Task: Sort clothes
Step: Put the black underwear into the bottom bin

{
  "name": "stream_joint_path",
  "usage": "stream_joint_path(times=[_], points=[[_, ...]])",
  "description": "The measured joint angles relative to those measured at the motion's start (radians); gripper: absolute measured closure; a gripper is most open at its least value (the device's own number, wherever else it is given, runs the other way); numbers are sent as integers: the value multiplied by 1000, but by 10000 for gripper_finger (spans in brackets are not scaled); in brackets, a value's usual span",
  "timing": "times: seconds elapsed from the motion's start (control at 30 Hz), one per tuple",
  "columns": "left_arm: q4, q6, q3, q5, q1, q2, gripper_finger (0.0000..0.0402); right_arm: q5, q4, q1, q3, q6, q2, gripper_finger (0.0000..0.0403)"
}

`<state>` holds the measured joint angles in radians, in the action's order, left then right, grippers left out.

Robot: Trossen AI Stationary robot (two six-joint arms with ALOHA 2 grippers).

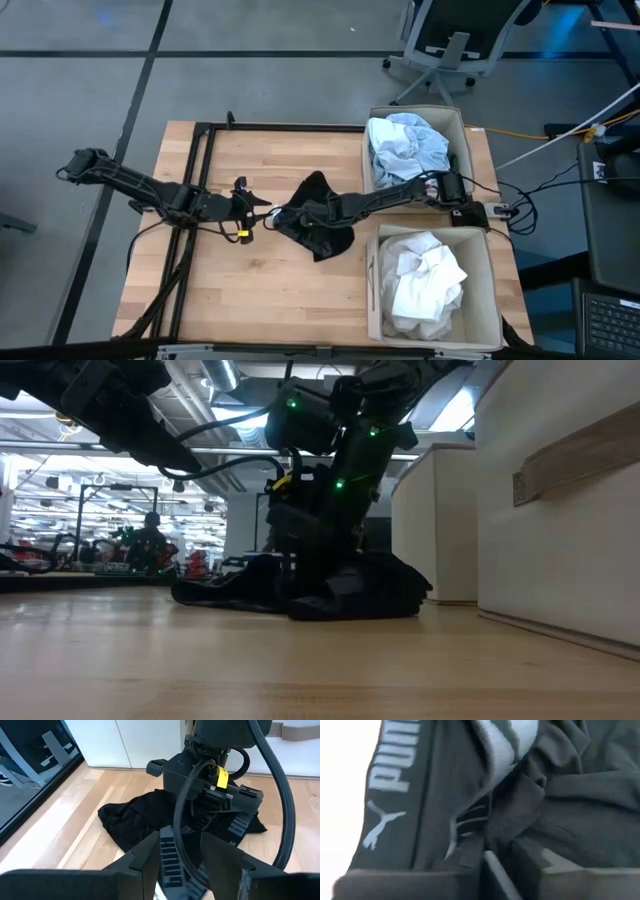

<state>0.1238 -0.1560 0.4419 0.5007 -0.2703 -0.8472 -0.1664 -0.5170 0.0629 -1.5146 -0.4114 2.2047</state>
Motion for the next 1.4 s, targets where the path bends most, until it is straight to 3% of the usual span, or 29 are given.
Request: stream_joint_path(times=[0.1,0.17,0.33,0.57,1.17,1.4], points=[[0,-4,0,0,0,0,270,1,0,1,0,0,0,367],[0,-5,0,0,0,0,270,1,-1,2,1,0,0,388],[1,-48,0,0,0,0,270,-36,-3,25,2,-1,-9,375],[26,-72,0,0,0,0,270,-114,-44,94,11,24,-84,391],[23,-83,0,0,-2,0,270,-427,-190,196,6,27,-540,393],[22,-81,0,0,-2,0,270,-454,-197,195,5,52,-703,392]])
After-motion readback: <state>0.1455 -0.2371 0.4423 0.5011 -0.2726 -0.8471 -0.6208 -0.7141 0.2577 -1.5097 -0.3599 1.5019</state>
